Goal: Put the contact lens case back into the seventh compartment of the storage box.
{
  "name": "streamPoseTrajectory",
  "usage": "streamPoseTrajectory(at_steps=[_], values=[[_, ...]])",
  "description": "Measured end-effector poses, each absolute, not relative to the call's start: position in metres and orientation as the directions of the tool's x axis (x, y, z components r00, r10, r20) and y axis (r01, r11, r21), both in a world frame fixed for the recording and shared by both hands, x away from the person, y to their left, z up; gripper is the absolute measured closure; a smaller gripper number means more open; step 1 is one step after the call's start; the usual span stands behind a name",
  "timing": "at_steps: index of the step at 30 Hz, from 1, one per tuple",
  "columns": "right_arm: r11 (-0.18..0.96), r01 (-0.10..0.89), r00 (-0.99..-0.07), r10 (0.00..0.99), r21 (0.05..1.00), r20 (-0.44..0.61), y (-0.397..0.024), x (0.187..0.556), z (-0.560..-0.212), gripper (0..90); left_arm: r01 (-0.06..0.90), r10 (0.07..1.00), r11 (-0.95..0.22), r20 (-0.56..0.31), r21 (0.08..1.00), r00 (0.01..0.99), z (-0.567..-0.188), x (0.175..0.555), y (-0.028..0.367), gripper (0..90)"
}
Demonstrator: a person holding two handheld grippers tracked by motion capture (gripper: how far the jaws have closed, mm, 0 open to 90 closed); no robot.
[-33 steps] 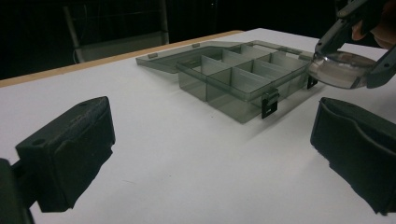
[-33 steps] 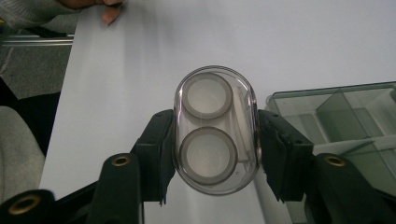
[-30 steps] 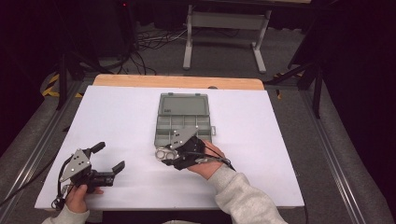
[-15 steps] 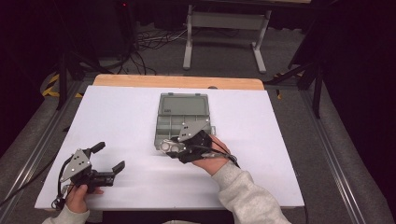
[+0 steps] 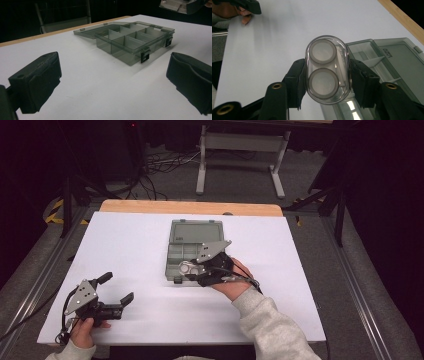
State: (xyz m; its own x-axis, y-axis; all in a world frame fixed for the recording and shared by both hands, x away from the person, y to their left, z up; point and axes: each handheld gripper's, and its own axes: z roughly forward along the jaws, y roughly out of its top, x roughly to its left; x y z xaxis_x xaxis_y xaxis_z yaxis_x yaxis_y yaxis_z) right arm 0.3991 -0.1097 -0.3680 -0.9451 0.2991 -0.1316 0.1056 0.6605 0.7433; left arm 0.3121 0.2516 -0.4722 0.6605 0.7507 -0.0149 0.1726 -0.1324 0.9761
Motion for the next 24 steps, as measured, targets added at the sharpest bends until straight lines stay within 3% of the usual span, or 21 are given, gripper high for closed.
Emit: streamPoseTrajectory(at_steps=[24], values=[[0.693, 0.217, -0.899, 0.417, 0.687, -0.136, -0.125, 0.428, -0.364, 49.3, 0.173, 0.752, -0.133, -0.015, 0.976, 0.659, -0.472, 0.312, 0.252, 0.5]])
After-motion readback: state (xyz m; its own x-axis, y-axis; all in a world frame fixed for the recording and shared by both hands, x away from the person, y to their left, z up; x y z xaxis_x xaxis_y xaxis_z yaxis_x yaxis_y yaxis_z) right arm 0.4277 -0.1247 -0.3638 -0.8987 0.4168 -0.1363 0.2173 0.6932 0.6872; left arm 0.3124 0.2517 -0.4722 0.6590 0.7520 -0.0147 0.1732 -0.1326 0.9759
